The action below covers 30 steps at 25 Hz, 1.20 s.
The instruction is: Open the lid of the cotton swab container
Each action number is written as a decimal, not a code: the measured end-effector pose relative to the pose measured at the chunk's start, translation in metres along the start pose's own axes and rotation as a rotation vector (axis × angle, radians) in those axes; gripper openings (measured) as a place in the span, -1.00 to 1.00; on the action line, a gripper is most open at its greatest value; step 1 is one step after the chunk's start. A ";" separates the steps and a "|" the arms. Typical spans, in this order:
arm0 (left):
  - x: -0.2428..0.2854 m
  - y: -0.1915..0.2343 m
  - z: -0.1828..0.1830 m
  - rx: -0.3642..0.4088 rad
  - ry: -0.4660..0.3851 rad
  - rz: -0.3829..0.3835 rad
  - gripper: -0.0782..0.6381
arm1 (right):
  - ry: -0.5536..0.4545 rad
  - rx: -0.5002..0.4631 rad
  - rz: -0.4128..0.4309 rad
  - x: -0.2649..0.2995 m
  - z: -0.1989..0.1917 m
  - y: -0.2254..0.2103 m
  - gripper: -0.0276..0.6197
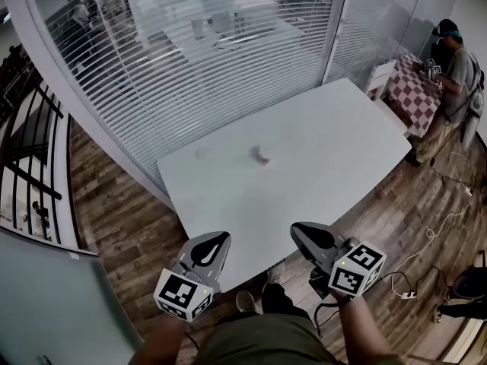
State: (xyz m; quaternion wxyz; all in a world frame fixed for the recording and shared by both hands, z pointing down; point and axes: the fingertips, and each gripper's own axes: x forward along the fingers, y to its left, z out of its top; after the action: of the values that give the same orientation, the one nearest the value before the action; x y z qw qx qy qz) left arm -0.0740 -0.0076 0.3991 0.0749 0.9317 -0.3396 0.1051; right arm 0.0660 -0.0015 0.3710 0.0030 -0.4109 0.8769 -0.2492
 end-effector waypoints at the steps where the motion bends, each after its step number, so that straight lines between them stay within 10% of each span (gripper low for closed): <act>1: 0.006 0.002 0.000 -0.001 0.003 0.004 -0.76 | 0.000 0.001 0.003 0.002 0.003 -0.007 -0.89; 30: 0.192 0.094 -0.065 0.018 0.149 0.094 -0.73 | 0.145 0.113 0.127 0.070 0.009 -0.168 -0.89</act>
State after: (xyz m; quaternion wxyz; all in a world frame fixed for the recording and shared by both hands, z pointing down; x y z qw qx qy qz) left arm -0.0012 -0.1835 0.5151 0.0866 0.9048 -0.3757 0.1807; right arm 0.1431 -0.1464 0.4507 -0.0213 -0.3346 0.8836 -0.3268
